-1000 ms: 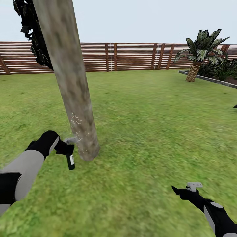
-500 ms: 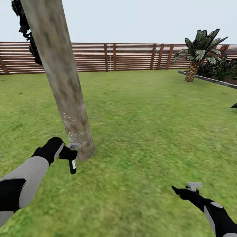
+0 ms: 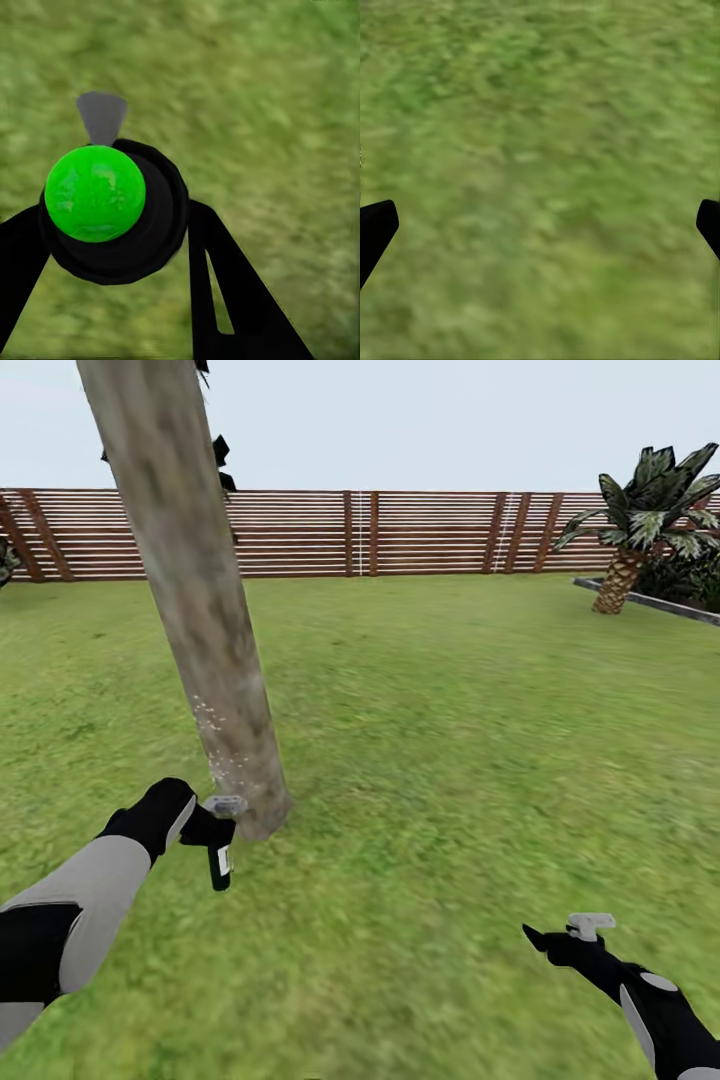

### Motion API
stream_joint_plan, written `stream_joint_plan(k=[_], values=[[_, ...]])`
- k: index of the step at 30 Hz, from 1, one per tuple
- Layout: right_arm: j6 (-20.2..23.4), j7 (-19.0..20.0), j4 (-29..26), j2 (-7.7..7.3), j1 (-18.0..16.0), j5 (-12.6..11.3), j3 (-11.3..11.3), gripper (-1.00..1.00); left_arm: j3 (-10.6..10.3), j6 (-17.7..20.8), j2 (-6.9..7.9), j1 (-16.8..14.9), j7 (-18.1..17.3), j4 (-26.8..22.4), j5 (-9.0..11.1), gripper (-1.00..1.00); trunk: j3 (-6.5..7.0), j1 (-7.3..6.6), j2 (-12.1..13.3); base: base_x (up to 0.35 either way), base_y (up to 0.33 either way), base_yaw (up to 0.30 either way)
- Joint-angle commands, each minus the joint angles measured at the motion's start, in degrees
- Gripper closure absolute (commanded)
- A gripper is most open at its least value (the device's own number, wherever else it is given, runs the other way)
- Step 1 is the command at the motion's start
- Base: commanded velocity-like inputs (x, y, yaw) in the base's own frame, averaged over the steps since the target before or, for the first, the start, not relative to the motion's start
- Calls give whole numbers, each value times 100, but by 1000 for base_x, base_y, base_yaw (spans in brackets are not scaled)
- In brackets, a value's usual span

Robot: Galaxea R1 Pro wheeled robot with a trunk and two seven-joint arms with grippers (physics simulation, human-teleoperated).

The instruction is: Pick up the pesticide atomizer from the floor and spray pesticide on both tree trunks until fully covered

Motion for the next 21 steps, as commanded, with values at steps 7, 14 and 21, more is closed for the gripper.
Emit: stream_joint_plan(k=[7,14,21], values=[[25,47,-5,5,-3,54,-34,-100,195,14,-6,94,-23,-67,-53,100,-5,-1,-2,100,-160,271],[25,47,-4,13,-3,54,-34,-100,246,6,-14,132,114,-83,-51,100,-5,-1,-2,9,-9,271],[25,47,-4,13,-3,54,-36,-100,255,-3,-237,139,635,-91,-40,100,-5,-1,-2,78,-33,211]])
